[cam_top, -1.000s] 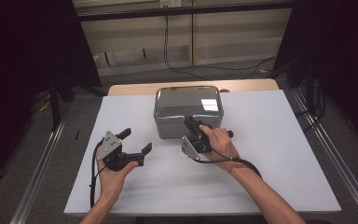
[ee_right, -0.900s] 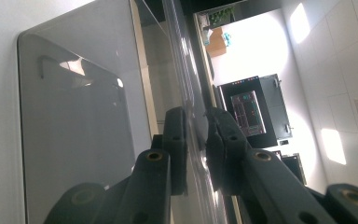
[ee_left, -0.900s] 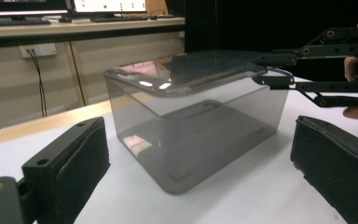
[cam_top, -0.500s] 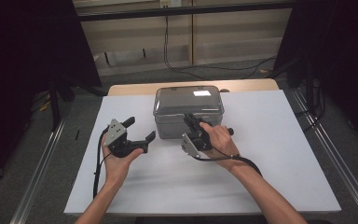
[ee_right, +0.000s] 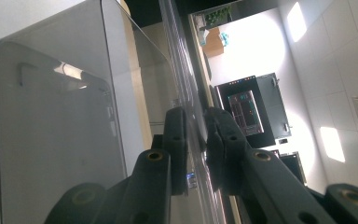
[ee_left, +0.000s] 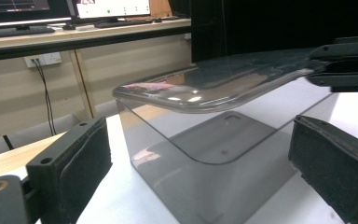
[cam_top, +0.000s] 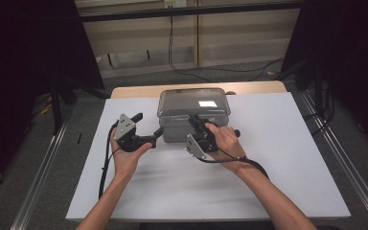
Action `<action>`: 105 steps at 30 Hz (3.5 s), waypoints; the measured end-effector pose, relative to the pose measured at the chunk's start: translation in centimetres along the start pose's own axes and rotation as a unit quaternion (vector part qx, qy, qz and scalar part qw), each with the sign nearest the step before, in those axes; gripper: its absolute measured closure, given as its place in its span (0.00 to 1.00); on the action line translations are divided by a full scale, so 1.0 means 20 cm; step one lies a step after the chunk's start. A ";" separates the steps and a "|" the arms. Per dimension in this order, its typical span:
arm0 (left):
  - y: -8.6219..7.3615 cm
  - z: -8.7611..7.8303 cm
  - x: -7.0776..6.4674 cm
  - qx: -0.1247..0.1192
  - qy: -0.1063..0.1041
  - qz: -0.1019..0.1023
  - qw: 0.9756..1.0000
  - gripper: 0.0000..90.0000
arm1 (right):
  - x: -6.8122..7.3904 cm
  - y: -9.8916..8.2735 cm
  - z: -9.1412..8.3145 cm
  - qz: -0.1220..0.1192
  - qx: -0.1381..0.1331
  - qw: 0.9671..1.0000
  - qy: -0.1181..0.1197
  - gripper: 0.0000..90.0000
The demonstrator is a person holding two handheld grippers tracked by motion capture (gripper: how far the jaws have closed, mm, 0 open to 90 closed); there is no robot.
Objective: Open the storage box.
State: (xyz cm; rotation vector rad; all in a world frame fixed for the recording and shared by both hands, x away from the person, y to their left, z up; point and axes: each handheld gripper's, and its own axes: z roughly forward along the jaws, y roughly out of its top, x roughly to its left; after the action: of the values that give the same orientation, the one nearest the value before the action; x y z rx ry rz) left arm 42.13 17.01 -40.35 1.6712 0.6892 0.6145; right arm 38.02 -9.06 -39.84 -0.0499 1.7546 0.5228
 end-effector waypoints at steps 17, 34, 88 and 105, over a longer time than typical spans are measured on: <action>-0.04 0.10 0.05 0.027 0.015 0.022 0.999 0.08 | -0.01 0.00 0.01 0.002 0.000 1.000 -0.003 0.87; 0.01 0.20 0.06 0.001 0.017 0.025 1.000 0.22 | -0.02 0.01 0.00 0.003 0.000 1.000 -0.002 0.87; 0.08 0.23 0.06 -0.019 -0.006 0.040 0.999 0.37 | -0.22 -0.57 -0.01 0.456 -0.010 0.889 0.044 0.41; 0.14 0.27 0.08 -0.005 -0.005 0.069 0.998 0.51 | -0.25 -0.59 0.03 0.459 -0.036 0.887 0.045 0.57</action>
State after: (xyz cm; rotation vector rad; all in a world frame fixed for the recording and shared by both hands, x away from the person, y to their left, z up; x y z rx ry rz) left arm 47.39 14.13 -38.59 1.7210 0.5653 0.7059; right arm 43.43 -20.73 -39.05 0.7523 1.7763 1.2800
